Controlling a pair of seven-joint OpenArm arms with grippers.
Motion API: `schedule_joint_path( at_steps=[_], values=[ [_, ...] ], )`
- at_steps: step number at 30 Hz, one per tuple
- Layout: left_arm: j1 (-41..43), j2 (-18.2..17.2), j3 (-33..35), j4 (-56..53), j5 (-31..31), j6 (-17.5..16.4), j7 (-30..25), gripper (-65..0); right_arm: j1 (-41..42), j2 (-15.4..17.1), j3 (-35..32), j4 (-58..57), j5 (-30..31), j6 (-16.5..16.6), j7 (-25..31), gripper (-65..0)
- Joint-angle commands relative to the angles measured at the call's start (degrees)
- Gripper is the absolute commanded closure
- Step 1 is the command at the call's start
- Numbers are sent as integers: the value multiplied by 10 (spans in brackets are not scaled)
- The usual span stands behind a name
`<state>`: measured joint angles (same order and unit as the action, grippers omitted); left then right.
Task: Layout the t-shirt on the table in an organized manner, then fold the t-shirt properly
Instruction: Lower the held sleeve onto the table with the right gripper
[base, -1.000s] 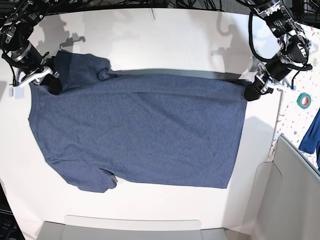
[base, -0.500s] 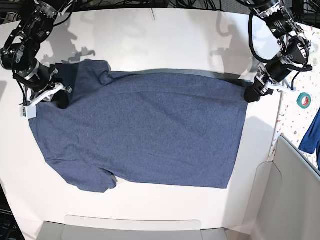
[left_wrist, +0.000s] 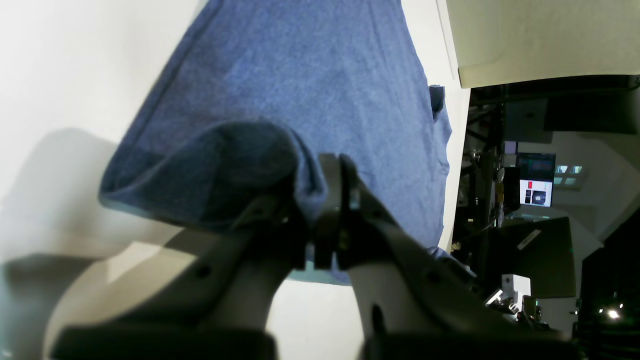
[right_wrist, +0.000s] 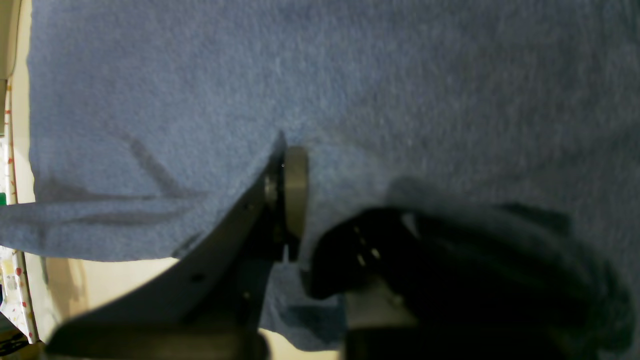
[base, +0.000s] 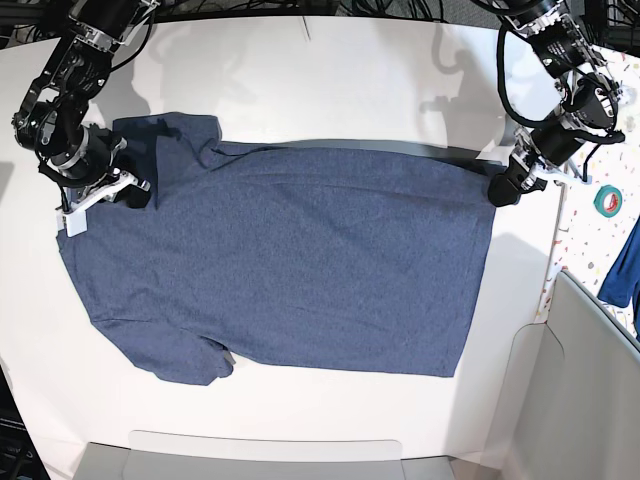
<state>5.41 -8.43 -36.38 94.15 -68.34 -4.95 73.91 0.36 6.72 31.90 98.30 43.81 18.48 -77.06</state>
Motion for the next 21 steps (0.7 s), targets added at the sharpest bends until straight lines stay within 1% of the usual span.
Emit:
schedule_joint_path(
  at_steps=[1,3,11,17,21],
  values=[
    [-5,-8,-1,10,-18,1,4,0,10,8,1,7,8,2,9,0],
    [-5,-8,-1,10,-18,1,4,0,17,9,1,4,7,2,9,0],
    [-5,-8,-1,10,-18,1,3,0,34,32,-3,-26,6,2,9,0],
    [-8,-8,-1,10,-18,1,3,0,50,50,-49,-42,6,2,9,0],
    [-19,-8,-1,10,-18,1,3,0,57,50,-75,-65,6,2,32,0]
  ],
)
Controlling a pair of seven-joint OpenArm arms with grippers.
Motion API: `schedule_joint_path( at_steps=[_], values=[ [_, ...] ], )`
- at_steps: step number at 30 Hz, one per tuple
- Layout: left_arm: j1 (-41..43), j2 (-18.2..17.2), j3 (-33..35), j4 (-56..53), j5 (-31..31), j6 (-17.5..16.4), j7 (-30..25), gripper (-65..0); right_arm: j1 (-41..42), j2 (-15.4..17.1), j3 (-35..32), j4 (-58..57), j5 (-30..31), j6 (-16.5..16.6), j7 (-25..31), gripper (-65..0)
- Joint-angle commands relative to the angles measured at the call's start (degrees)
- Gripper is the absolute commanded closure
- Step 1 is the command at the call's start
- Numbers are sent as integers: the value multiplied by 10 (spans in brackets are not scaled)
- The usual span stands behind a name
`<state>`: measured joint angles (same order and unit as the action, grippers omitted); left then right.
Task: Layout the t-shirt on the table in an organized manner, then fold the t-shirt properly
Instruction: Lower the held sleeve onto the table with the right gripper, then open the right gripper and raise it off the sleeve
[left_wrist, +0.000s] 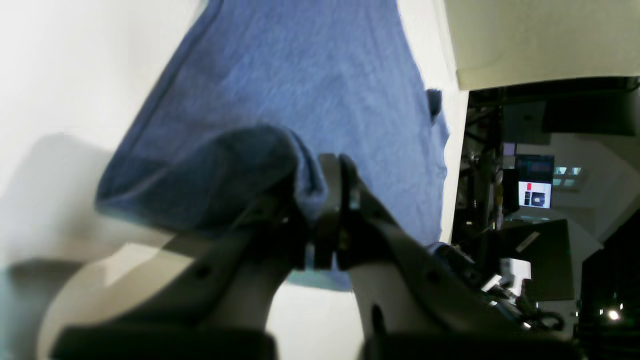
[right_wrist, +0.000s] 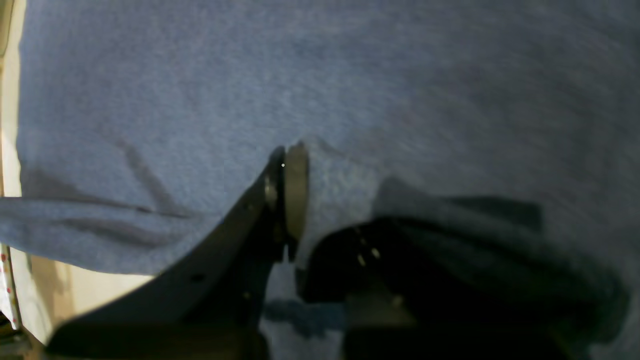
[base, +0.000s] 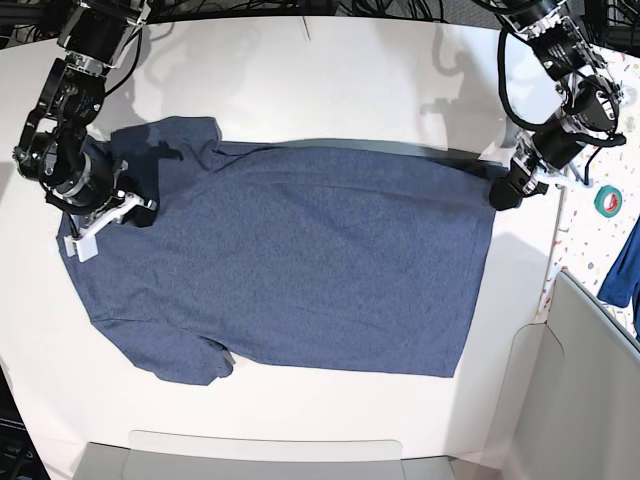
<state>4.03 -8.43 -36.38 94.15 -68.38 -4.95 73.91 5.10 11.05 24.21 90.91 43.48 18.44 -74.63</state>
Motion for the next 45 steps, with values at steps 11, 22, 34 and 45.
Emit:
schedule_joint_path(
  at_steps=[11,22,34,45],
  values=[
    [-6,-8,-1,10,-12,1,3,0,7,35,-9,-23,10,2,46,0],
    [-6,-8,-1,10,19,1,4,-159,7,35,-8,-23,10,-1,46,-87],
    [-13,-7,-1,10,16,1,52,-265,11,35,-6,-21,13,2,46,-441],
    [-21,-4,0,10,15,1,61,-265,45,29,97,-37,14,1,52,-443]
  ],
)
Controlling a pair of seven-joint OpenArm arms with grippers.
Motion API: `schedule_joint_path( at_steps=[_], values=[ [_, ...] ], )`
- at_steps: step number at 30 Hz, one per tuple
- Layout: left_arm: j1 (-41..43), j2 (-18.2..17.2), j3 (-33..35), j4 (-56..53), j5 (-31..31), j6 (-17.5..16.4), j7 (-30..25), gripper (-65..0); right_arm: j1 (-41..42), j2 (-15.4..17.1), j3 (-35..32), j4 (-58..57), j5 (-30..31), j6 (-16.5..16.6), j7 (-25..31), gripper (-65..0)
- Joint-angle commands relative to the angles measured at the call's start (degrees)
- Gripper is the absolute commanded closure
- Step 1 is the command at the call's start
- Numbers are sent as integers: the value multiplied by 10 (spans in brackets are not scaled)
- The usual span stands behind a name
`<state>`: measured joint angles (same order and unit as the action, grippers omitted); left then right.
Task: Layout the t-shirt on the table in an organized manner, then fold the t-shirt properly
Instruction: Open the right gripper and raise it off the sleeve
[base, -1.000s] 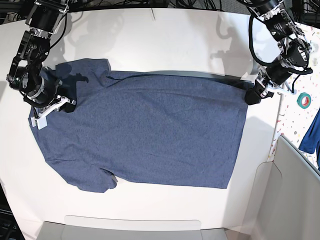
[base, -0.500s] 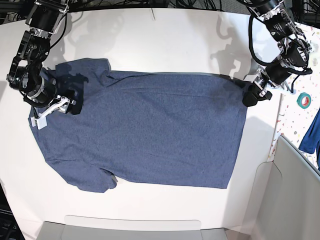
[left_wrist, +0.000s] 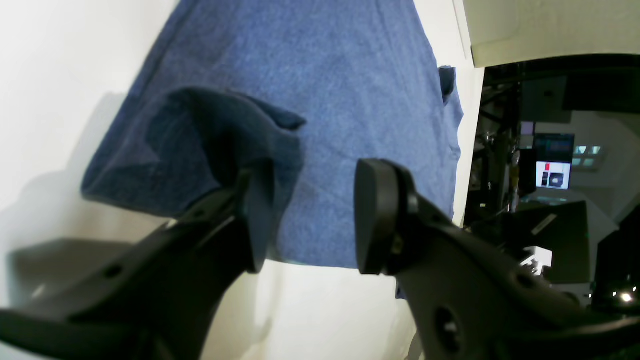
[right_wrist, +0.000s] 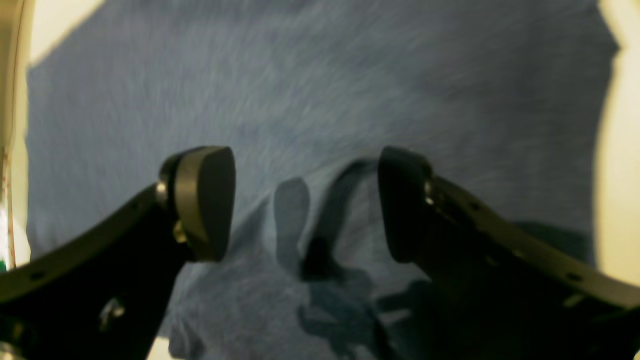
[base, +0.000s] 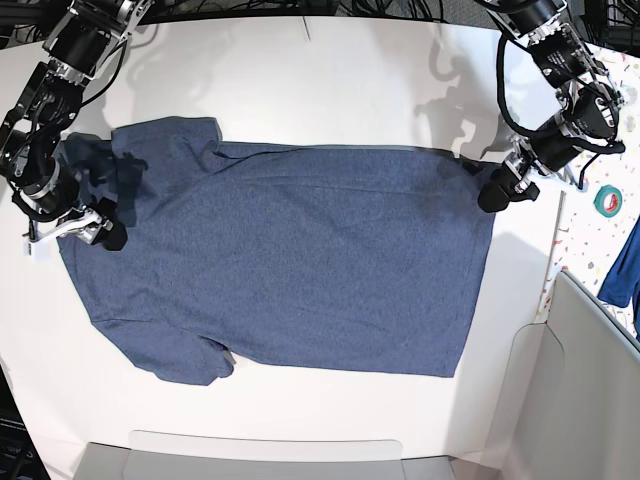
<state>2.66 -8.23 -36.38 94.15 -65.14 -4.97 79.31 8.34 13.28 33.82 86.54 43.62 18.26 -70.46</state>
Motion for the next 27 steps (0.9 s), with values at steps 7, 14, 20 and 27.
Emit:
schedule_joint_path(
  at_steps=[7,14,20,27],
  values=[
    [-6,-4,2,10,-18,0,7,-265,1,10,31,-4,37,3,-25,-443],
    [-6,-4,0,10,-18,-1,7,-265,-123,-25,102,82,200,2,-53,-443],
    [-6,-4,0,10,-18,-2,7,-265,-208,-91,174,193,208,3,-44,-442],
    [-6,-4,2,10,-18,-3,7,-265,-234,-145,180,194,203,3,-43,-442]
  ],
)
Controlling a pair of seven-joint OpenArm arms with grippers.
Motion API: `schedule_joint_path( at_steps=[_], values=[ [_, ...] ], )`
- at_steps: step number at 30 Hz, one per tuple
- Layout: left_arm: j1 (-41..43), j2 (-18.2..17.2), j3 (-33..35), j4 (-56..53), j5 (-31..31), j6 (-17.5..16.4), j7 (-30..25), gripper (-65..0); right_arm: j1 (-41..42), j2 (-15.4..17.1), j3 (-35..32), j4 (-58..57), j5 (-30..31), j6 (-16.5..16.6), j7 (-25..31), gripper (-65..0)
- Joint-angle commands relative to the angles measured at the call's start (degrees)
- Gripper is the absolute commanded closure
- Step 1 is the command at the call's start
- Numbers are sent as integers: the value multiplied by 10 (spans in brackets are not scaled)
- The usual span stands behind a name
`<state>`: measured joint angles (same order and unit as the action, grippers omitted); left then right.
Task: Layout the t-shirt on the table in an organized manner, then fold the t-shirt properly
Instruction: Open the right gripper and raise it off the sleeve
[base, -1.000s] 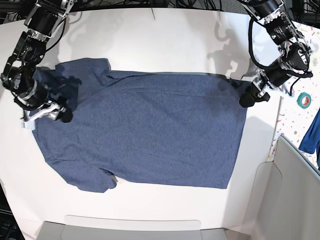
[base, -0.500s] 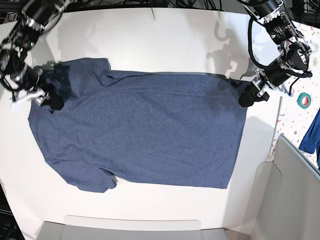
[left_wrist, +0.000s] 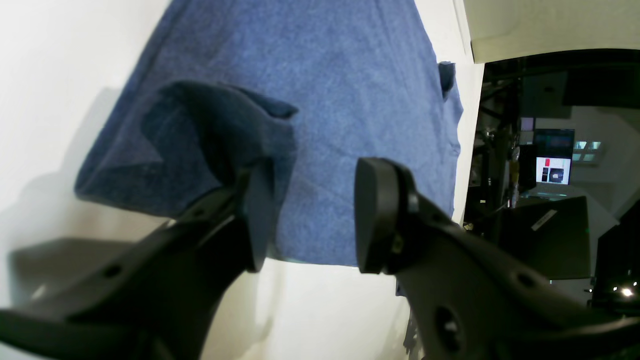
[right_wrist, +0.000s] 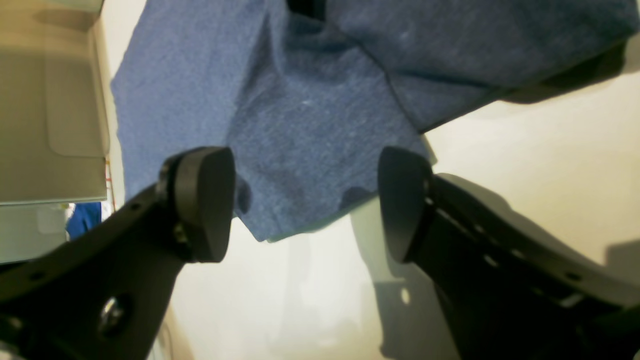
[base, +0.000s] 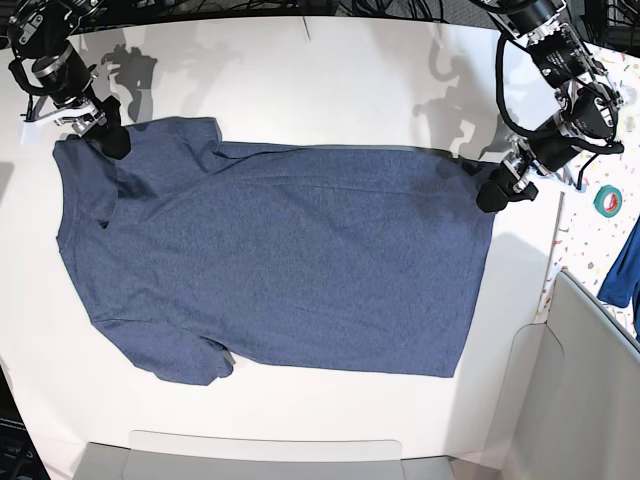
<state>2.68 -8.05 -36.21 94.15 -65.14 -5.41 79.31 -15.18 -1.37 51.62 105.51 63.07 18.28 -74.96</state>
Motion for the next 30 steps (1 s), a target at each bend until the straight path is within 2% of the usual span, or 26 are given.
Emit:
schedule_joint_path(
  at_steps=[1,13,23,25,30],
  values=[
    [-6,-6,0,10,-18,2,7,-265,2,0,2,-5,9,3,2,-442],
    [4,-6,-2,10,-18,2,7,-265,9,3,5,-109,9,3,3,-441],
    [6,-6,-3,10,-18,1,7,-265,0,6,102,-110,9,2,-1,-441],
    [6,-6,-3,10,-18,1,7,-265,0,15,105,-112,9,2,0,-441],
    [6,-6,-1,10,-18,1,7,-265,19,14,100,-125,8,2,2,-441]
  ],
)
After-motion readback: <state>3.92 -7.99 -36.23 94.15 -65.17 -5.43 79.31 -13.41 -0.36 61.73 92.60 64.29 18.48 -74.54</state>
